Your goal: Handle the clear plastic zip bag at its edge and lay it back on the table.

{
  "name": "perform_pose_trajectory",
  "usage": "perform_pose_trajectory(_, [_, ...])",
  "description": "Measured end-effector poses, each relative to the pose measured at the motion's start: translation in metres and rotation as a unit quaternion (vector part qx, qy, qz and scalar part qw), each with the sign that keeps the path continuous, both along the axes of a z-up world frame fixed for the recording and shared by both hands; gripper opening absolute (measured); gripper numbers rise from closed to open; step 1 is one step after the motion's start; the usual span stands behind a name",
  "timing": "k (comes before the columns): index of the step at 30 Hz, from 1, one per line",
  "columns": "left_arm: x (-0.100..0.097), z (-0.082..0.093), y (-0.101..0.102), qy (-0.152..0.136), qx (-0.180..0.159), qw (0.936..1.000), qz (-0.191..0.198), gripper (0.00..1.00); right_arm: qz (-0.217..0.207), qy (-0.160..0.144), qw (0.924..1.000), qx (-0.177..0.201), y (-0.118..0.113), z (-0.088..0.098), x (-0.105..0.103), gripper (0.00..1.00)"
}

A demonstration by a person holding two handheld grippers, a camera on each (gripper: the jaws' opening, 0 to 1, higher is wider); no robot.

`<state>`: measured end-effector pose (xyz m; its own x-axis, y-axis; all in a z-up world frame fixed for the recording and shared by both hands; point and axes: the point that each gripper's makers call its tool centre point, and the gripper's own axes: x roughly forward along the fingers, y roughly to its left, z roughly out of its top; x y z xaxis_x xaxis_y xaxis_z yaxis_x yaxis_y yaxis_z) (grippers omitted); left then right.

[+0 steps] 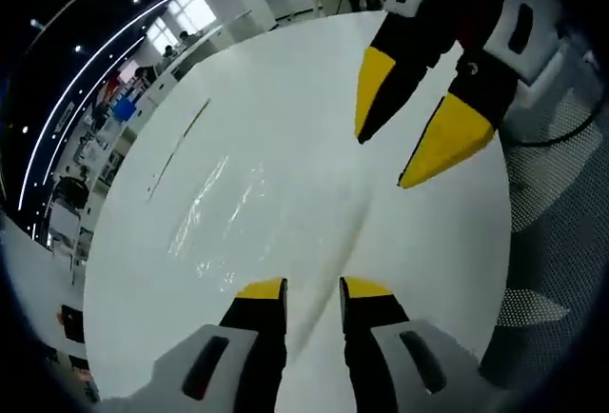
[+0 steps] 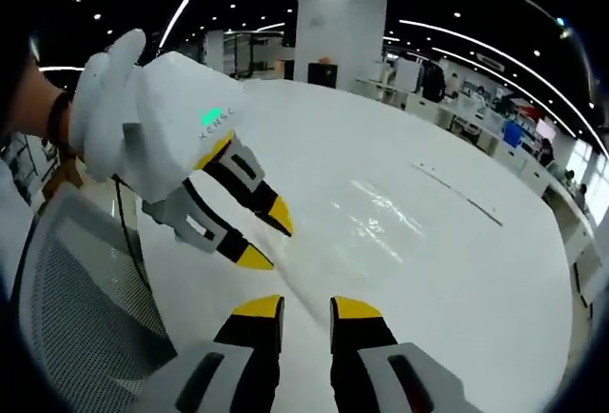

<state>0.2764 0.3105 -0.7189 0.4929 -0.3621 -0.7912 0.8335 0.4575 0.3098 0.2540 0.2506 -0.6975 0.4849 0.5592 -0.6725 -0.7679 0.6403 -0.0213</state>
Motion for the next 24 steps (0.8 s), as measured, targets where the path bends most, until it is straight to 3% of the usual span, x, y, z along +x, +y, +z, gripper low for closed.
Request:
perform_pose_trajectory(4, [-0.01,0.012,0.003,0.004,-0.026,0.9995,0.016,0.24,-0.01,0.006,0.9998,0.014,0.0,0.0,0.001,0.18])
perform_pose_trajectory(14, [-0.006,0.026,0.029,0.003,-0.09,0.9928,0.079,0.32,-0.051,0.007,0.9975,0.05,-0.007,0.004,0.014,0.26])
perform_pose_trajectory(21, [0.001,0.022,0.049,0.01,-0.13,0.9847,0.116,0.43,-0.071,0.016,0.9949,0.071,-0.013,0.003,0.008,0.3])
perform_pose_trajectory(24, [-0.007,0.021,0.056,0.001,-0.138,0.9821,0.128,0.51,-0.079,0.016,0.9939,0.075,-0.017,0.002,0.005,0.32])
